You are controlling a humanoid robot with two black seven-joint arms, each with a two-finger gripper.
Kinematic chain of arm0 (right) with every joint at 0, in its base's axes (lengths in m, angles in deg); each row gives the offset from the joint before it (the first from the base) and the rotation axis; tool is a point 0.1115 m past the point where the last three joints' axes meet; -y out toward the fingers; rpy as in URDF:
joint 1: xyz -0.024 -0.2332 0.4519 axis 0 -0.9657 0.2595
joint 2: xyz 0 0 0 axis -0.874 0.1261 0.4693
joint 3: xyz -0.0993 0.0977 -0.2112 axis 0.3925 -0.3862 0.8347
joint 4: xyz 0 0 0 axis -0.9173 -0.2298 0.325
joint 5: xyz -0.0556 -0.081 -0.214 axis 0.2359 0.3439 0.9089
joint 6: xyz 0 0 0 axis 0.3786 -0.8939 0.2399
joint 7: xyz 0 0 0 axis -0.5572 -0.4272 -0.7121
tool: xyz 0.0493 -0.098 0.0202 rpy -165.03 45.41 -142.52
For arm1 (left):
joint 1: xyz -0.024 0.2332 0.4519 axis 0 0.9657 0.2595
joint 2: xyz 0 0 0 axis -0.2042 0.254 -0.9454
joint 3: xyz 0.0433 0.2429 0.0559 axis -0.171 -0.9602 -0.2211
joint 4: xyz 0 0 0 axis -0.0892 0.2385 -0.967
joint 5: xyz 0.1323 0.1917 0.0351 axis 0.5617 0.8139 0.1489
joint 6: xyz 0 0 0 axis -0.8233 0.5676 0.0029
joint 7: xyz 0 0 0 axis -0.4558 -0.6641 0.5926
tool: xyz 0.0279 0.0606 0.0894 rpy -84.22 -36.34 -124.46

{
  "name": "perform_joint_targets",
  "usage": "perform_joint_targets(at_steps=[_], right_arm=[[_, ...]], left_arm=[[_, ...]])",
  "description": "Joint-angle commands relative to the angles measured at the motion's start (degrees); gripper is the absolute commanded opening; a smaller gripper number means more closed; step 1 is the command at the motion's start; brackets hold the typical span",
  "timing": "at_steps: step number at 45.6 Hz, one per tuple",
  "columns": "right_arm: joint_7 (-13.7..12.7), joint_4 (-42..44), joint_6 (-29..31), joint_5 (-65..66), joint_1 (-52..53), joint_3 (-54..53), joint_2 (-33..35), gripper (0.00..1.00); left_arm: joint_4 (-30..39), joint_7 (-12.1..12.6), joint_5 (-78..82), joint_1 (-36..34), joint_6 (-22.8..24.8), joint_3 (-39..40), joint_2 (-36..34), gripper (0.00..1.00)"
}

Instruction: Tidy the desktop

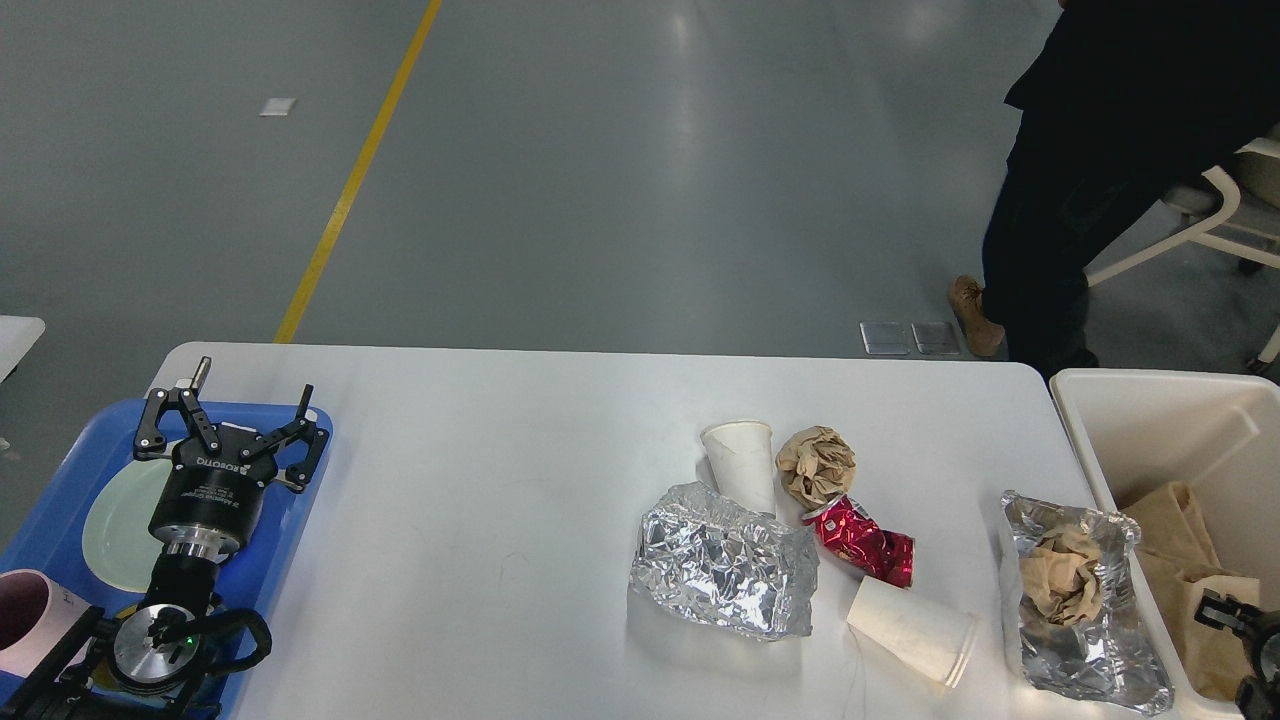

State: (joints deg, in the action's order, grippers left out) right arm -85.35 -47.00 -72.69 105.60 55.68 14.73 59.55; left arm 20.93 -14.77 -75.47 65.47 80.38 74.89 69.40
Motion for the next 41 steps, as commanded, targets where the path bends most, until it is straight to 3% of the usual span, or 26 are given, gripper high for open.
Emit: perform_joint_targets(at_steps=[1,11,18,22,26,31,38,41], right_arm=[[0.0,-3.2,0.3,0.0,2.1,-0.1,2.8,1.0],[-0.5,-20.8,1.9,1.2,10.8,1.6,11.9,1.0],[-1.4,-38.2,7.6,4.1,28.6,10.7,21.5,1.0],[-4.1,-47.1,11.4,5.8,41.7,20.2,23.9,1.0],[-6.2,-54.4,16.5,6.0,55.6,31.5,23.2,1.0],[-6.5,-60.2,25.1,5.6,70.1,40.9,18.2,1.0],[-6.5,-63.0,45.7,5.2,84.8,44.1,10.2,1.0],[-6.5,-67.5,51.7,5.0,92.2,43.9,7.8,1.0]], left_arm=[[0.0,0.0,0.0,-0.1,0.0,0.0,0.0,0.97],[0.0,0.0,0.0,0.0,0.0,0.0,0.0,0.97],[0.0,0.1,0.0,-0.1,0.0,0.0,0.0,0.97],[0.0,0.1,0.0,0.0,0.0,0.0,0.0,0.97],[0.0,0.1,0.0,-0.1,0.0,0.0,0.0,0.97],[0.0,0.1,0.0,0.0,0.0,0.0,0.0,0.97],[0.0,0.1,0.0,0.0,0.0,0.0,0.0,0.97],[0.1,0.1,0.0,0.0,0.0,0.0,0.0,0.97]])
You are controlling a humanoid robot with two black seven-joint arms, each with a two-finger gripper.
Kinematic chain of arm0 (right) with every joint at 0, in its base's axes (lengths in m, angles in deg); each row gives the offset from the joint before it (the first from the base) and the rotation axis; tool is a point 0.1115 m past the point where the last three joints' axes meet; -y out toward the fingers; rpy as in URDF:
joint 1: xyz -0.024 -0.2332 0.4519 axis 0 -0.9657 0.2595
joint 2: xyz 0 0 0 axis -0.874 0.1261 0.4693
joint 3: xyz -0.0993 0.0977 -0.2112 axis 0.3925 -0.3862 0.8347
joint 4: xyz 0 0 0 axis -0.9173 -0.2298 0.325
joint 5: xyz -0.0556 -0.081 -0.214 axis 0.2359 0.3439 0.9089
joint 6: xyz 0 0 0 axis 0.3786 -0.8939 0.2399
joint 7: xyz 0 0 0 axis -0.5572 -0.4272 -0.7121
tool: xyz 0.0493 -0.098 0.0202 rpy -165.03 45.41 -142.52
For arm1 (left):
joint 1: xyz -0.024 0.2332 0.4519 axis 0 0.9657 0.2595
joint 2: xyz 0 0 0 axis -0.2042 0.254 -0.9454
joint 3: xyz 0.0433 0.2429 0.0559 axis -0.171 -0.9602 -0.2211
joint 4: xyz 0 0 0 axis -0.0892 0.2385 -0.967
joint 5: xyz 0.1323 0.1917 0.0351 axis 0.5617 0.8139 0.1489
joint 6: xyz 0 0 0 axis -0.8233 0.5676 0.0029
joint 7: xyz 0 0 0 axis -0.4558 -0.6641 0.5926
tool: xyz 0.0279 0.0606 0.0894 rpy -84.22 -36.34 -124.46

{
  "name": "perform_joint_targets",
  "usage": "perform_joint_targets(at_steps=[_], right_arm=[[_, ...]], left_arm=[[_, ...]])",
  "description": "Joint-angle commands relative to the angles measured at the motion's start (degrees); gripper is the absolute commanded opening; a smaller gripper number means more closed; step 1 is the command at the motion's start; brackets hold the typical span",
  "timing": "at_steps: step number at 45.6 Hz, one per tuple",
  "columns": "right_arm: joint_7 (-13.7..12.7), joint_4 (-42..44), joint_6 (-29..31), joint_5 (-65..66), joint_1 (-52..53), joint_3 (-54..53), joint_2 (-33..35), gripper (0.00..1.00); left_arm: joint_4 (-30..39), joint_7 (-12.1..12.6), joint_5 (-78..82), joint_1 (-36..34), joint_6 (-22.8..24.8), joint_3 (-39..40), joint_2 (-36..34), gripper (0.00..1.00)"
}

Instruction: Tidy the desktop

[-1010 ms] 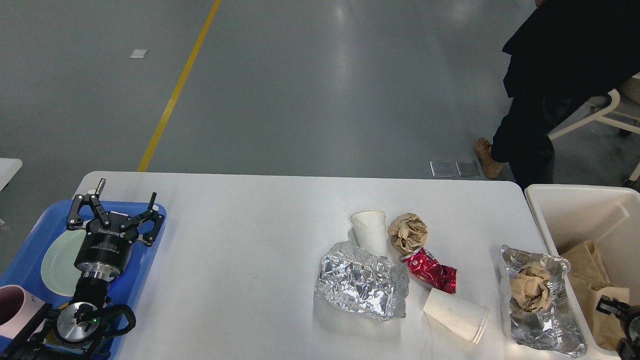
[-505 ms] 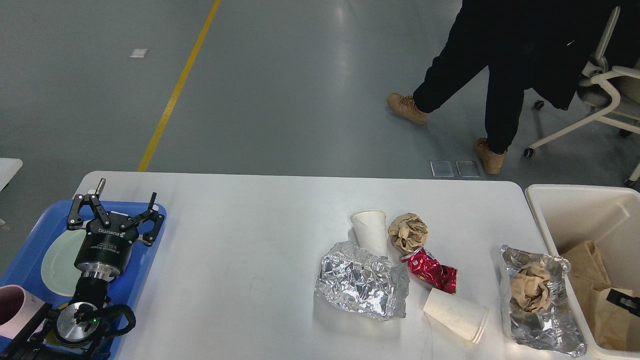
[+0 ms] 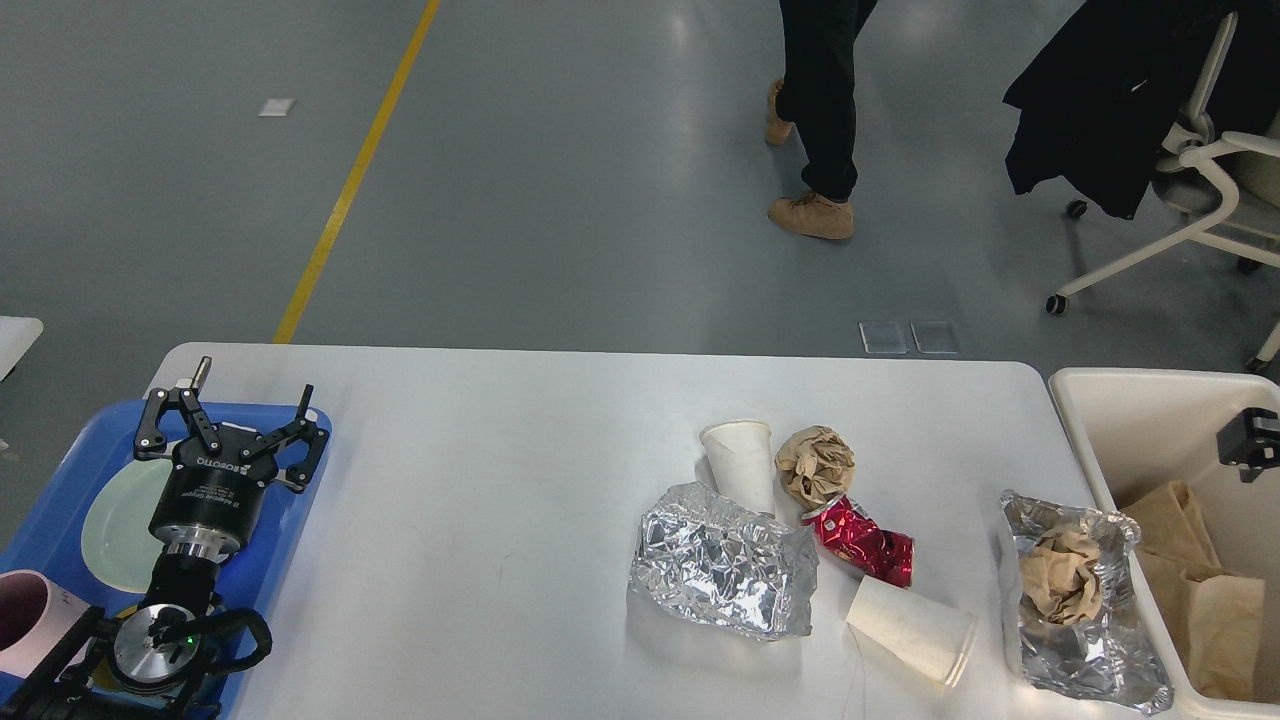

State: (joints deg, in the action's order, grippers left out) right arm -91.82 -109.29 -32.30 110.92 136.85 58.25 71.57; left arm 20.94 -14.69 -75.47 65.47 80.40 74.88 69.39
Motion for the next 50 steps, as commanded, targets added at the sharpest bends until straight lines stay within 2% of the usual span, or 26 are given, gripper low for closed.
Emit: perform_joint_targets(at_steps=[1,7,15,20,26,37,50], right_arm=[[0.0,-6.6,12.1,-0.4,13.2,0.1,-4.8,1.0],[-0.1,-16.3,15.1,-2.2,25.0,-1.4,-5.4,1.0],[0.2,-30.1,13.9,-7.9,37.0,-1.4,-10.4,0.99],[0.4,-33.8,11.2,-12.3,39.2,-2.0,-13.8,0.98],[0.4,-34.5,8.2,-13.3,39.3,-2.5,-14.3,0.98],[0.3,-33.7,4.1,-13.2,34.4,-1.7,-12.4,0.98],[0.2,-25.2,-8.8,-12.5,11.1,-2.5,-8.7,0.99]], left_arm=[[0.0,0.0,0.0,0.0,0.0,0.0,0.0,0.97],[0.0,-0.1,0.0,0.0,-0.1,-0.1,0.0,0.97],[0.0,-0.1,0.0,0.0,-0.1,-0.1,0.0,0.97],[0.0,-0.1,0.0,0.0,-0.1,-0.1,0.0,0.97],[0.0,-0.1,0.0,0.0,-0.1,0.0,0.0,0.97],[0.0,-0.1,0.0,0.0,-0.1,0.0,0.0,0.97],[0.1,-0.1,0.0,0.0,-0.1,0.0,0.0,0.97]])
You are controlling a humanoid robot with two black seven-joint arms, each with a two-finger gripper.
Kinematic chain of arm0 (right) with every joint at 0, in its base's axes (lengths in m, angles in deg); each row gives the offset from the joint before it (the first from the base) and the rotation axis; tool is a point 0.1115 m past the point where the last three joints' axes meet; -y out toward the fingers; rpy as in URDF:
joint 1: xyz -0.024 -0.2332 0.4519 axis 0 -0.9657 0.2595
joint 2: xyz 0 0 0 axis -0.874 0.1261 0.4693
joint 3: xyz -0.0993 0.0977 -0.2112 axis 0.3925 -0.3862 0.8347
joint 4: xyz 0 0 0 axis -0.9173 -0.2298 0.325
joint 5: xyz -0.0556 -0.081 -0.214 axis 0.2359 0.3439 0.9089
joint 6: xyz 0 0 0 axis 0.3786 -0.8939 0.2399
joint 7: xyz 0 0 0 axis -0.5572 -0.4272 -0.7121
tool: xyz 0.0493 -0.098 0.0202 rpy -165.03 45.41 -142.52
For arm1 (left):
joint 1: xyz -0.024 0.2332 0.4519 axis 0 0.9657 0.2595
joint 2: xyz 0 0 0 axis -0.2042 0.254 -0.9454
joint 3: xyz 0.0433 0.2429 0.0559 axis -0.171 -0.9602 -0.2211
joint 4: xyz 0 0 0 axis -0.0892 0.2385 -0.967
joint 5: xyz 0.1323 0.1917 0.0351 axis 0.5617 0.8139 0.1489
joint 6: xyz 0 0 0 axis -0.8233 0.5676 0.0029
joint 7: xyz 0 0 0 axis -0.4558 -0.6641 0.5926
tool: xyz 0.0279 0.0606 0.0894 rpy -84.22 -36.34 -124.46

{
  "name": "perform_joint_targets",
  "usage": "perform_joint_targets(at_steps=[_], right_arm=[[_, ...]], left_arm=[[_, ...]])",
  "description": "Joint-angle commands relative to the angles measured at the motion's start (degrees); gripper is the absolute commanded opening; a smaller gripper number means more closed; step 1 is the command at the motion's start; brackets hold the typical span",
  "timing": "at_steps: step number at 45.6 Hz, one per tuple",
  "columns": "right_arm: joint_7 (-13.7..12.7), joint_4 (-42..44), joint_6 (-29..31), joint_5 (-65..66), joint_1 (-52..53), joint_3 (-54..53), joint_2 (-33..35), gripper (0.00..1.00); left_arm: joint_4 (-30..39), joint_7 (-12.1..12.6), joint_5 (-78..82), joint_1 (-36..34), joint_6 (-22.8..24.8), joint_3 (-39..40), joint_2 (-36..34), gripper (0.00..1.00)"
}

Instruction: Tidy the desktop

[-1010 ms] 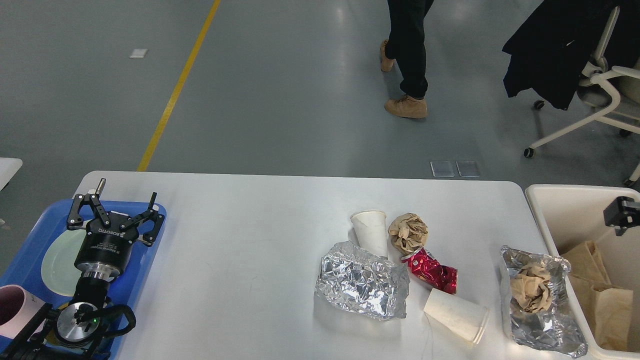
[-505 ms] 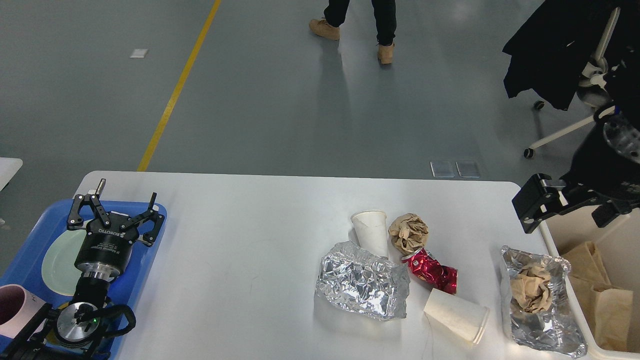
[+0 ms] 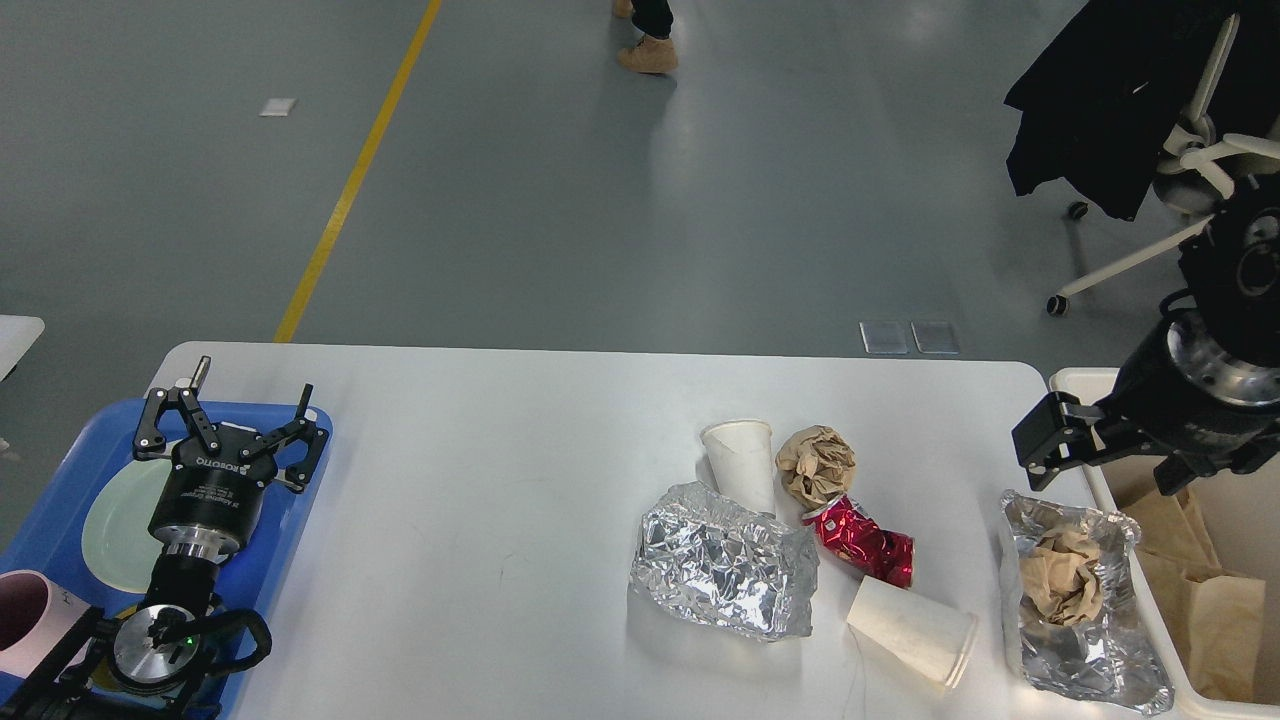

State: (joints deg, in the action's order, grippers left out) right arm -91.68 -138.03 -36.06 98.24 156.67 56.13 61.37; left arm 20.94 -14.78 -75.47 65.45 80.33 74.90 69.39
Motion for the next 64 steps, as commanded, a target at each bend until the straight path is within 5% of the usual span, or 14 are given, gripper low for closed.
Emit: perform_joint_targets(at_steps=[1,23,36,50,64], right_arm=[[0.0,4.3,-5.8,0.2,-10.4,-0.5,1.7,0.99],[-0.2,30.6,-10.2,-0.7,-47.3,-18.0,-1.2,0.99],[-0.2,38.4,-10.5,-1.1,-54.6,-19.4,-4.4,0.98],[-0.2,39.8,-17.9,-2.4,-58.0,-19.9,-5.5,0.98],[-0.1,40.3,-19.2,-3.6,-59.7,-19.9,-6.2,0.58]], left_arm=[[0.0,0.0,0.0,0.0,0.0,0.0,0.0,0.97],[0.0,0.0,0.0,0.0,0.0,0.0,0.0,0.97],[0.0,0.0,0.0,0.0,0.0,0.0,0.0,0.97],[0.0,0.0,0.0,0.0,0.0,0.0,0.0,0.97],[0.0,0.0,0.0,0.0,0.1,0.0,0.0,0.97]])
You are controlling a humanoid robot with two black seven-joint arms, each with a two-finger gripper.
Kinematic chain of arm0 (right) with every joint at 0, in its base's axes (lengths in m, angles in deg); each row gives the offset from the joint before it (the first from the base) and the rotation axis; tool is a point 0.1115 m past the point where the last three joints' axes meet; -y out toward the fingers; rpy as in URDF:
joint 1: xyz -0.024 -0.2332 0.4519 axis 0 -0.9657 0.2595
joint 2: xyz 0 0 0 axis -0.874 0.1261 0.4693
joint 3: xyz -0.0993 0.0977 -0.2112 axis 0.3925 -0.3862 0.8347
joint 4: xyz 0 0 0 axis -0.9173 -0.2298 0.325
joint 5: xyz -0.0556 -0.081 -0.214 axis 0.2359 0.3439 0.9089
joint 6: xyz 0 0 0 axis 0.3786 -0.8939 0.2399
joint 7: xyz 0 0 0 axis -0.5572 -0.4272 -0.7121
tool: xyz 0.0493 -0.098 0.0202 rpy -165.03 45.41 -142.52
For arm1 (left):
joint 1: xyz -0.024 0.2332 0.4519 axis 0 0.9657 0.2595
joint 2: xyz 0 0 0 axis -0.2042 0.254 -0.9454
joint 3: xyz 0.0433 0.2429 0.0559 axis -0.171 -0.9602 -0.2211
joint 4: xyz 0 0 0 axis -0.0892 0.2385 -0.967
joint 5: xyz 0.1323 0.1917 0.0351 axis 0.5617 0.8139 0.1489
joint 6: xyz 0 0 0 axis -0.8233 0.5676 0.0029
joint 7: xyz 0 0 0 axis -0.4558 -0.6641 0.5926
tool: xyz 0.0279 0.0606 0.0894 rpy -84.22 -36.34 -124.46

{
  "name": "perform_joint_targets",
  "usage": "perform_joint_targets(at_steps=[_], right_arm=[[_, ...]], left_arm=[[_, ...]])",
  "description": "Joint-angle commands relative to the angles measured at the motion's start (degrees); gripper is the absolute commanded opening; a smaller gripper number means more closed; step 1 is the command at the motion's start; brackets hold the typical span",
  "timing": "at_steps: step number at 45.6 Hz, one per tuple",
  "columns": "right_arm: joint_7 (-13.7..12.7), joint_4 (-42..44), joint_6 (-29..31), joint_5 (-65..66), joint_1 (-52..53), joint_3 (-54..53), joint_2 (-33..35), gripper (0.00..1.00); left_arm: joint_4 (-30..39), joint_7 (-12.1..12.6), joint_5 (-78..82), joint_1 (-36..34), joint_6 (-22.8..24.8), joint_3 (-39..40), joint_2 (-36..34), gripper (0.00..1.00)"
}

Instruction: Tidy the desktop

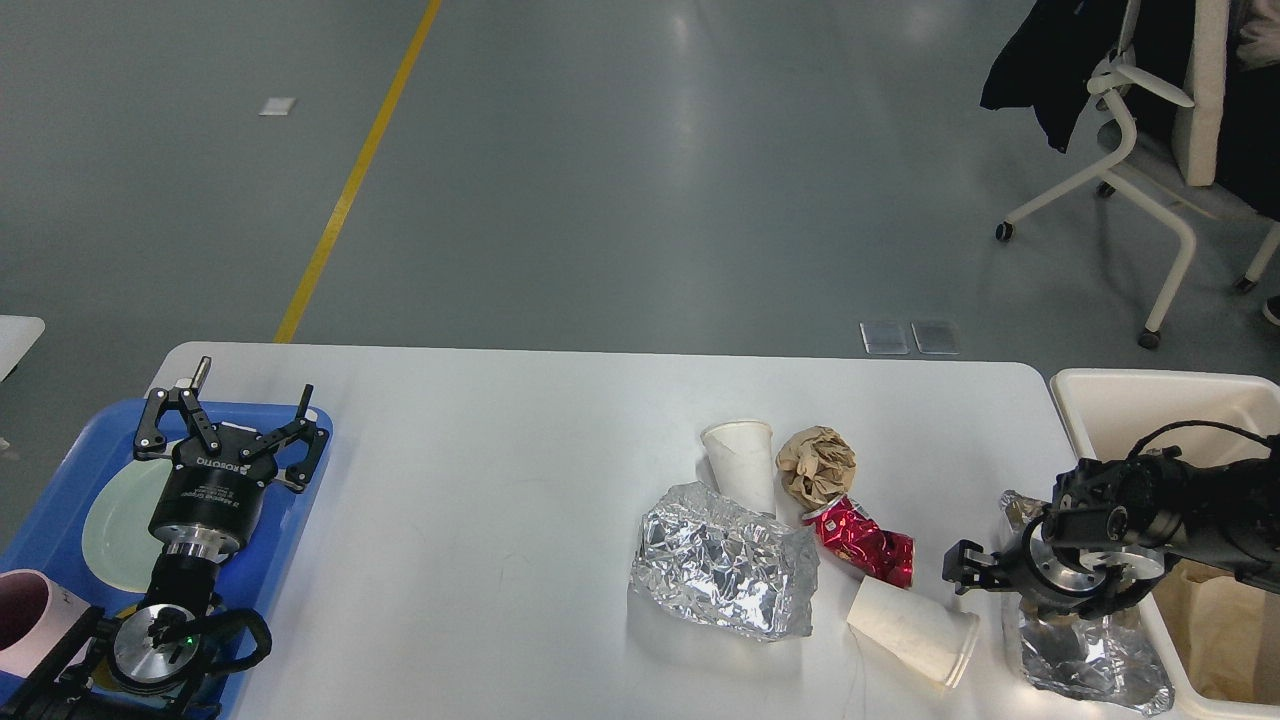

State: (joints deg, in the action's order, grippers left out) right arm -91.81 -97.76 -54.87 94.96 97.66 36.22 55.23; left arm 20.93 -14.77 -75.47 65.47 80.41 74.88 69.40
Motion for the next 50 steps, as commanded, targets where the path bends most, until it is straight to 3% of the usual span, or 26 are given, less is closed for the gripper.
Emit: perform_joint_targets(at_steps=[1,7,14,17,50], right_arm=[[0.0,0.1,-0.6,-0.4,-0.7,0.0,0.0,0.53],[0.1,0.0,-1.3,-0.4,-1.4,-0.1,0.0,0.16],[0.1,-0.3,-2.8,-0.4,-1.3,-0.1,0.0,0.11],[0.1,-0.5,-2.2,-0.4,-0.9,-0.1,0.0,0.0],[-0.2,-1.4,-1.3,-2.0,1.6,-0.3,0.8,0.0]], left_arm=[[0.0,0.0,0.0,-0.1,0.0,0.0,0.0,0.97],[0.0,0.0,0.0,0.0,0.0,0.0,0.0,0.97],[0.0,0.0,0.0,0.0,0.0,0.0,0.0,0.97],[0.0,0.0,0.0,-0.1,-0.1,0.0,0.0,0.97],[0.0,0.1,0.0,0.0,0.0,0.0,0.0,0.97]])
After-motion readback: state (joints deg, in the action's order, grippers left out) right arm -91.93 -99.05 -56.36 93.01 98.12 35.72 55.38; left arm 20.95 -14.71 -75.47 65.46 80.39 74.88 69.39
